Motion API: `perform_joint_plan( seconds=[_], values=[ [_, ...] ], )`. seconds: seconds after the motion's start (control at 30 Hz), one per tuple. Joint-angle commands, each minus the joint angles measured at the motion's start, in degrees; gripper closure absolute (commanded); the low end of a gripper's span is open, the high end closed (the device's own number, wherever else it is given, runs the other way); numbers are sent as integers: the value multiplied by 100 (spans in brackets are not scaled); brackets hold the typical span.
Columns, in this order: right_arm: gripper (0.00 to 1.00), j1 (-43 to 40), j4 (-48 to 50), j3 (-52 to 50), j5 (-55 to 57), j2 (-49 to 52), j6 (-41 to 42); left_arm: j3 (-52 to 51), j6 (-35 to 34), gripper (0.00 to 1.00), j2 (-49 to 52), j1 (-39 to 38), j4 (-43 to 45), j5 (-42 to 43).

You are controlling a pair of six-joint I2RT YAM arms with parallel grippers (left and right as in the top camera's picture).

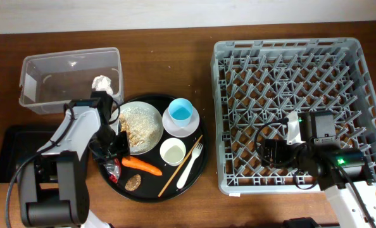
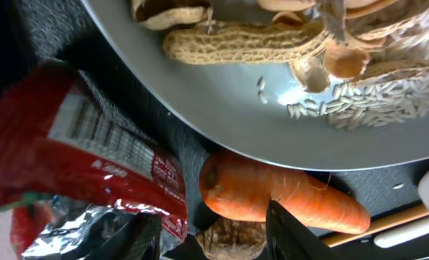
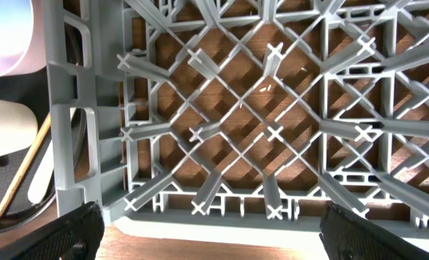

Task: Sort waste into correct bins and load items into the dishwasher rack
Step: 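Grasp the red snack wrapper on the tray with the left gripper, then drop the wrapper into the clear bin with the left gripper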

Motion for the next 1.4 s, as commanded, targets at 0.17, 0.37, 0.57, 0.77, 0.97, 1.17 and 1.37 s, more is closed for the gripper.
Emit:
perform_joint_plan(
  seconds=[0.17,0.37,0.57,0.77,0.97,1.17,1.37],
  values=[
    [2,9,4,107,72,-11,-52,-114,-48,77,-76,-24,92,-269],
    [2,9,7,107,72,-11,-55,-114,-72,76,-74,-24,22,-400],
    [2,9,7,107,72,-11,-52,-114,-262,75,-74,-24,-151,-761],
    [2,9,7,107,72,-11,-52,-114,-308,76,-76,-24,-275,-778],
    [2,9,4,107,72,-11,-52,-114,-439,94,-74,-24,50,-758],
    [2,9,4,107,72,-11,-52,35,-433,100,-199,-24,-240,-544],
    [2,9,4,107,70,-11,-52,1447,-345,100,-933,-22,-245,-623]
  ],
)
